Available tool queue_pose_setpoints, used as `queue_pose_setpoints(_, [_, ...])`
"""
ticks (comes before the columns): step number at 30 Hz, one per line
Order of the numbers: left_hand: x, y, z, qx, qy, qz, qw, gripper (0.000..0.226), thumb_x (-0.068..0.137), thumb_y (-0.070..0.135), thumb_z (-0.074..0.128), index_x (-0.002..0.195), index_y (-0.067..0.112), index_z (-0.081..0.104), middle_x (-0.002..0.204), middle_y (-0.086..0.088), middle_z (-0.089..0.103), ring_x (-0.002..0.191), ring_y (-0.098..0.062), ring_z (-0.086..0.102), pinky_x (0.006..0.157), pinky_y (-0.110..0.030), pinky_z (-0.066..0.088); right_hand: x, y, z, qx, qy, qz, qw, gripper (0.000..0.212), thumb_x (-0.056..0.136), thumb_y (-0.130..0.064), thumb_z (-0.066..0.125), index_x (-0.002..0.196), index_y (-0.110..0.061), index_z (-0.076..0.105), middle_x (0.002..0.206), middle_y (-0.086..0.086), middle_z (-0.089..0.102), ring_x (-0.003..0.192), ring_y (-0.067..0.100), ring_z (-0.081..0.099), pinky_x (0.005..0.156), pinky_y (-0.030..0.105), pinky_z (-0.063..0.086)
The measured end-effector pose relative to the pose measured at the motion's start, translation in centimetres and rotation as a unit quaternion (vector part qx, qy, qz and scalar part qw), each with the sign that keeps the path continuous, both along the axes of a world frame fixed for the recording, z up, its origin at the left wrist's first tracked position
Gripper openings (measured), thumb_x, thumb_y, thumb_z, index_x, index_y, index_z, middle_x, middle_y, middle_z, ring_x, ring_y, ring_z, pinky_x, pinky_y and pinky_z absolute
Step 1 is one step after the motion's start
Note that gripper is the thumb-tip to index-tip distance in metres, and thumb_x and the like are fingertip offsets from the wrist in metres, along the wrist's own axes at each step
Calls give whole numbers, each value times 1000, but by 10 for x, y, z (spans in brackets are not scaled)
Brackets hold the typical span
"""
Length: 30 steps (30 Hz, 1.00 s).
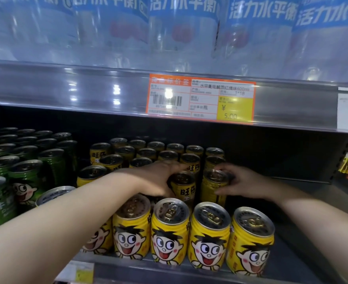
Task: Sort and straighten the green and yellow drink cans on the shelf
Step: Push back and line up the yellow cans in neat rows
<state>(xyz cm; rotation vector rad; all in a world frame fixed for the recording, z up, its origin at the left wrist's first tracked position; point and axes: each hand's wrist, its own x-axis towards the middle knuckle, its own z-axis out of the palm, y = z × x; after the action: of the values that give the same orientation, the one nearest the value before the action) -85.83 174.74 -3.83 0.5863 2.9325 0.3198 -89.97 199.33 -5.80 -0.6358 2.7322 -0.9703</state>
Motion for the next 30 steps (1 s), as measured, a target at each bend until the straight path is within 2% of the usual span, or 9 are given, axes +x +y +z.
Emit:
queue_pose_setpoints(3, [4, -20, 11, 1, 3, 36, 999, 85, 81, 37, 68, 146, 39, 13, 156, 4, 19, 142, -18, 22, 110, -28, 22, 1, -4, 7, 48, 6, 2, 999, 66, 79, -17, 72, 136, -19, 38, 127, 2, 54, 102, 8, 54, 77, 8, 45])
queue_pose_setpoints(6, [10, -46, 20, 12, -16, 84, 996, 77, 81, 52, 61, 145, 37, 20, 154, 2, 26, 139, -21, 29, 109, -30, 27, 3, -14, 23, 126, 5, 6, 992, 75, 80, -27, 72, 141, -26, 30, 139, 1, 46, 119, 16, 49, 97, 25, 43])
queue_pose_setpoints(8, [13, -61, 21, 29, -20, 116, 993, 77, 79, 59, 58, 144, 35, 26, 153, 3, 29, 138, -20, 31, 108, -29, 28, 5, -29, 32, 111, 15, 23, 993, 77, 80, -35, 70, 143, -30, 25, 145, -5, 37, 130, 17, 40, 102, 26, 38])
queue_pose_setpoints(10, [17, -70, 18, 27, -25, 138, 990, 78, 76, 63, 58, 143, 34, 30, 153, 3, 29, 138, -20, 31, 107, -29, 29, 7, -48, 36, 118, 38, 68, 990, 74, 80, -41, 68, 142, -31, 28, 146, -8, 34, 131, 14, 37, 103, 24, 34])
queue_pose_setpoints(13, [22, -70, 11, 7, -25, 133, 991, 79, 74, 63, 61, 142, 33, 32, 153, 2, 28, 137, -20, 31, 105, -28, 31, 8, -73, 32, 192, 66, 98, 974, 75, 78, -45, 69, 141, -30, 31, 142, -10, 38, 128, 13, 40, 103, 24, 36])
queue_pose_setpoints(17, [23, -57, 9, -11, 0, 114, 993, 79, 76, 56, 65, 143, 29, 32, 152, -1, 27, 137, -21, 31, 103, -27, 33, 3, -82, 26, 226, 72, 100, 966, 69, 75, -44, 72, 133, -30, 38, 135, -5, 47, 116, 13, 48, 97, 29, 43])
queue_pose_setpoints(21, [21, -49, 8, -11, 23, 111, 994, 75, 75, 48, 69, 140, 27, 38, 150, -2, 30, 134, -22, 34, 100, -26, 36, -1, -77, 27, 229, 62, 81, 968, 66, 74, -41, 75, 129, -26, 43, 130, -4, 51, 112, 14, 51, 96, 31, 45])
queue_pose_setpoints(26, [20, -51, 6, 1, 30, 99, 995, 74, 75, 48, 69, 139, 28, 39, 149, -1, 26, 135, -22, 30, 101, -26, 33, -10, -72, 22, 215, 38, 29, 975, 82, 74, -42, 74, 141, -24, 31, 144, 1, 42, 126, 20, 46, 104, 34, 41])
queue_pose_setpoints(30, [19, -54, 2, -1, 43, 96, 994, 75, 74, 50, 69, 139, 28, 39, 148, -1, 26, 136, -22, 29, 106, -30, 31, -12, -76, 22, 204, 32, 9, 978, 80, 78, -34, 72, 143, -21, 26, 145, 5, 38, 128, 22, 42, 102, 30, 39])
